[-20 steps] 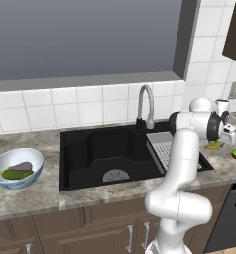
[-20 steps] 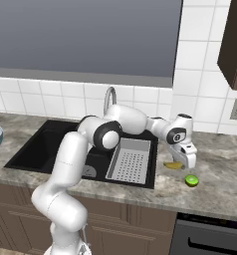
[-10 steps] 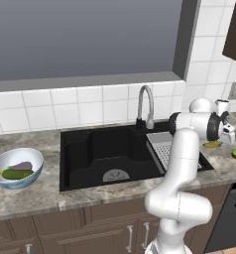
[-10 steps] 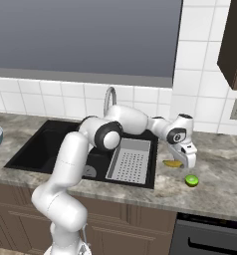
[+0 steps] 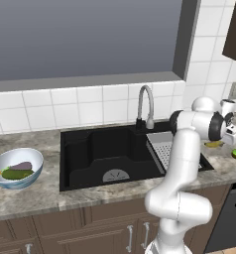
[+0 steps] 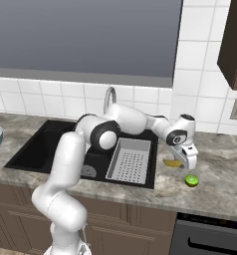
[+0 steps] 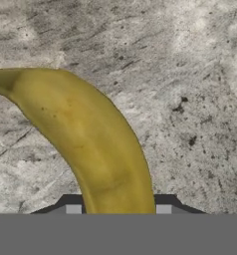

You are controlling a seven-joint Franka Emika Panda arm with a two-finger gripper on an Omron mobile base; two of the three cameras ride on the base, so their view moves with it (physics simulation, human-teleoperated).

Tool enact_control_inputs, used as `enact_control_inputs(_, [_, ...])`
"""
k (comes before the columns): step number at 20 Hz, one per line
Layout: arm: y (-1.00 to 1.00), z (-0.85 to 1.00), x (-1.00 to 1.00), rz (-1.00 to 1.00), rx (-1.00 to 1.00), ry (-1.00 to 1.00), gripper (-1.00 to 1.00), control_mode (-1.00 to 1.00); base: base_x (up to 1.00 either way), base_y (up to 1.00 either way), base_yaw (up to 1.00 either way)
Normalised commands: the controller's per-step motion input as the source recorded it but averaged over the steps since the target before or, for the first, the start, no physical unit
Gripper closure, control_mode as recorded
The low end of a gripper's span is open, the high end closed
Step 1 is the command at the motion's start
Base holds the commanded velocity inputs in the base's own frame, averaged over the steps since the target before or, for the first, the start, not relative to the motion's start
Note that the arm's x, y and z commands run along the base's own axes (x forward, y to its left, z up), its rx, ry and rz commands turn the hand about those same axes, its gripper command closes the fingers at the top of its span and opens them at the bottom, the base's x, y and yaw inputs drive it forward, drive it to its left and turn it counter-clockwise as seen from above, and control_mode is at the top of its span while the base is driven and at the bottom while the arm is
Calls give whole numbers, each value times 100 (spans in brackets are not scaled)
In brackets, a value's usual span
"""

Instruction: There is a mixed pile of frozen fruits and vegetables on the counter. Locate all the frozen vegetables and place the items in a bowl on the counter. Take all the frozen fruits and defrost them in a running sink.

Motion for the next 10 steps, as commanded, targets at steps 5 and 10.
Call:
enact_control_inputs(5, [47,18,-16,0,-5,-3,100,-100,0,0,0])
enact_control_inputs(10, [61,21,-14,1,-7,0,100,-100,0,0,0])
